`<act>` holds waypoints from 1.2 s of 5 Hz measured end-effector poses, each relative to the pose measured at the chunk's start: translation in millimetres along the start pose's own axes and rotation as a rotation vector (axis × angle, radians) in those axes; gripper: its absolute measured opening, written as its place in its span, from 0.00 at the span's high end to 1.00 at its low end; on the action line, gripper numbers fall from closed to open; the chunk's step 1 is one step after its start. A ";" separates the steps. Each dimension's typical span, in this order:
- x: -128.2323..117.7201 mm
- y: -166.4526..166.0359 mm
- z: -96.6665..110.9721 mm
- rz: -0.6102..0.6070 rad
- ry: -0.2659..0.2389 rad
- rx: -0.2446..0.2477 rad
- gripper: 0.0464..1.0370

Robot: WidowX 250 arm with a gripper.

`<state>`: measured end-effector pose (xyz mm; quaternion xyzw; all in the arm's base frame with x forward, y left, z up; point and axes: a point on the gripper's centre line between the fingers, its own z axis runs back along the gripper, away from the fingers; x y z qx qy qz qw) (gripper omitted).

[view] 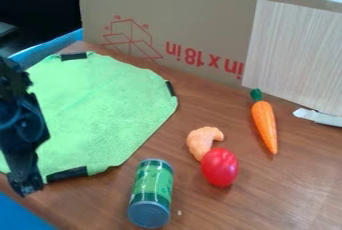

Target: Fold the cloth from bottom left to top right

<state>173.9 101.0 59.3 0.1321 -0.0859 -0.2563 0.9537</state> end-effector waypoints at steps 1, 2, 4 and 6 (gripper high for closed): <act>4.2 -1.2 -8.0 -0.007 0.013 0.000 0.04; 8.5 -4.1 -14.8 -0.009 0.022 -0.005 0.04; 17.2 -12.7 -25.4 -0.026 0.032 0.012 0.04; 30.5 -10.3 -30.3 -0.013 0.032 0.040 0.04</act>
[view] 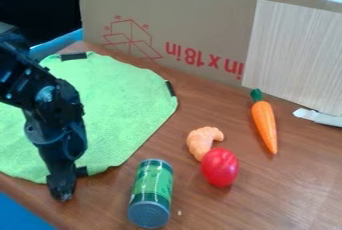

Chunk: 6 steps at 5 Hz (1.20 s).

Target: Fold the cloth from bottom left to top right

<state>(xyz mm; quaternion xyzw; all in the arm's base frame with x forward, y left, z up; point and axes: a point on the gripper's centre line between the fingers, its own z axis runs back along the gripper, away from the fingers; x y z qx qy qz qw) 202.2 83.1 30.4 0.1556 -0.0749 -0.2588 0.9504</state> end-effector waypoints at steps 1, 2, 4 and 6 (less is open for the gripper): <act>7.4 4.8 -3.2 0.016 0.006 0.009 0.09; 12.7 7.8 -7.8 0.047 0.018 0.002 0.37; 6.7 -1.1 -7.4 0.010 0.005 -0.017 0.89; -19.4 -27.2 15.2 -0.047 -0.008 -0.089 0.98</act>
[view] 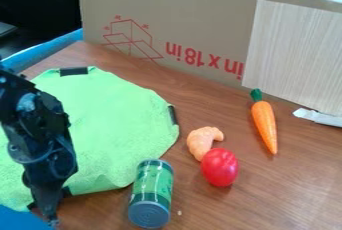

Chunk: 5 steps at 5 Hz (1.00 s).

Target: Fold the cloth from bottom left to top right

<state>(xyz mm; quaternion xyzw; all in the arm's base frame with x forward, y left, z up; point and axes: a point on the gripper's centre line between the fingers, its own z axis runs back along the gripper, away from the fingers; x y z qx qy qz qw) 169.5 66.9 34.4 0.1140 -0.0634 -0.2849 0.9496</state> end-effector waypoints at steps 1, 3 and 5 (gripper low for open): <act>-5.4 -6.5 10.9 -0.018 -0.008 -0.008 0.98; 0.3 30.0 32.2 0.046 0.027 -0.083 0.98; 14.5 86.9 43.9 0.127 0.077 -0.171 0.98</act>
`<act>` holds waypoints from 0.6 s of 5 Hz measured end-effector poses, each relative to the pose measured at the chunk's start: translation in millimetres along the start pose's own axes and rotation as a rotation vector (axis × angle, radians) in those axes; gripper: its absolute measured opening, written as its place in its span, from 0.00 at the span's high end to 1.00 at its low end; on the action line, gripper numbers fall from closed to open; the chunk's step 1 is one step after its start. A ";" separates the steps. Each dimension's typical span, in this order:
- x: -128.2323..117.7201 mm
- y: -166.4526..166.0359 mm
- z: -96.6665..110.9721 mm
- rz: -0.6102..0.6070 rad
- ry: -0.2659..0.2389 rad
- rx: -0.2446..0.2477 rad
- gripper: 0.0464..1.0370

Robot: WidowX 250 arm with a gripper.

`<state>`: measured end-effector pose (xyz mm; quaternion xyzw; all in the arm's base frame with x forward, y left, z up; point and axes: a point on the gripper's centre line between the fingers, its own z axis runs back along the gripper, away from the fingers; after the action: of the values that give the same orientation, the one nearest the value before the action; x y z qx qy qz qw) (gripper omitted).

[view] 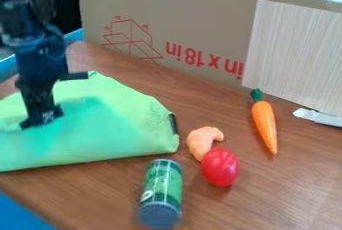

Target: Fold the cloth from bottom left to top right

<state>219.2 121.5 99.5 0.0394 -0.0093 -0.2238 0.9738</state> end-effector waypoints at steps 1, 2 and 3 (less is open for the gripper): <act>7.5 21.0 3.7 0.004 0.026 -0.014 0.98; 14.8 39.1 -1.7 0.002 0.062 -0.011 0.98; 25.7 57.9 -7.7 0.000 0.088 -0.020 0.98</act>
<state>267.7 162.7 96.6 0.0393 0.0357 -0.2219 0.9736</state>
